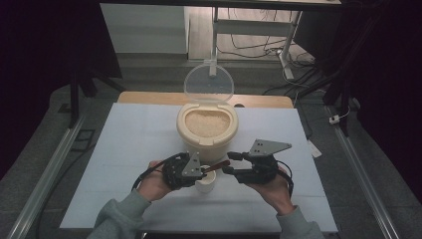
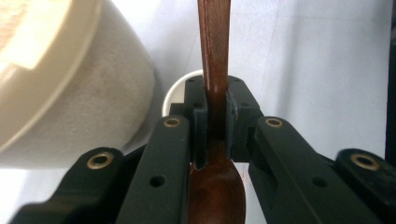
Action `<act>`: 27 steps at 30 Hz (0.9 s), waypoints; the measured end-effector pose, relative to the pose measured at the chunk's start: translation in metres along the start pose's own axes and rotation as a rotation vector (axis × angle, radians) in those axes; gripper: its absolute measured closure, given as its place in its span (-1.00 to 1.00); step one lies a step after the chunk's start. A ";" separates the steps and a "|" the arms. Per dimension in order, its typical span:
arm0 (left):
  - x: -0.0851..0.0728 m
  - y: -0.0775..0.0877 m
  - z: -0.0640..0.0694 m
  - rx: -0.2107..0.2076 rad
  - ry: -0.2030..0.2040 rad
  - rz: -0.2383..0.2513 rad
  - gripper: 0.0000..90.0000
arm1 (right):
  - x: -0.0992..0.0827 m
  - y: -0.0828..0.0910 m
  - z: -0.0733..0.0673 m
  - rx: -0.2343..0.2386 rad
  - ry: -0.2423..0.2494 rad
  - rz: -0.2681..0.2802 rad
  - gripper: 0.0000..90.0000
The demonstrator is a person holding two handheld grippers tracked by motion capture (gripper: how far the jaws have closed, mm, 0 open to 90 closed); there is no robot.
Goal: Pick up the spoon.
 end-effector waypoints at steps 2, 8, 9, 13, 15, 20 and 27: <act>0.000 0.001 -0.001 0.002 0.007 0.011 0.78 | -0.005 0.003 0.003 -0.032 -0.020 0.020 0.08; 0.000 0.003 -0.001 0.010 0.012 0.026 0.78 | -0.010 0.004 0.004 -0.060 -0.050 0.052 0.04; 0.000 0.003 -0.001 0.009 0.011 0.027 0.78 | -0.011 0.004 0.004 -0.057 -0.054 0.052 0.04; 0.001 0.004 -0.001 0.016 0.014 0.041 0.78 | -0.013 0.000 0.002 -0.056 -0.064 0.054 0.02; 0.001 0.005 -0.001 0.017 0.013 0.045 0.78 | -0.013 -0.003 -0.001 -0.059 -0.067 0.062 0.01; 0.002 0.005 0.000 0.021 0.013 0.051 0.78 | -0.014 -0.007 -0.005 -0.052 -0.074 0.068 -0.01; 0.004 0.003 0.001 0.018 0.013 0.056 0.78 | -0.014 -0.012 -0.011 -0.068 -0.105 0.102 0.05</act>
Point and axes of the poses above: each handheld gripper's, and its own axes: y roughly backward along the jaws, x roughly out of its top, z roughly to its right, the point moved 4 cm from there along -y, roughly forward along the jaws, and after that the axes turned 11 degrees about -x, right-handed, at the moved point
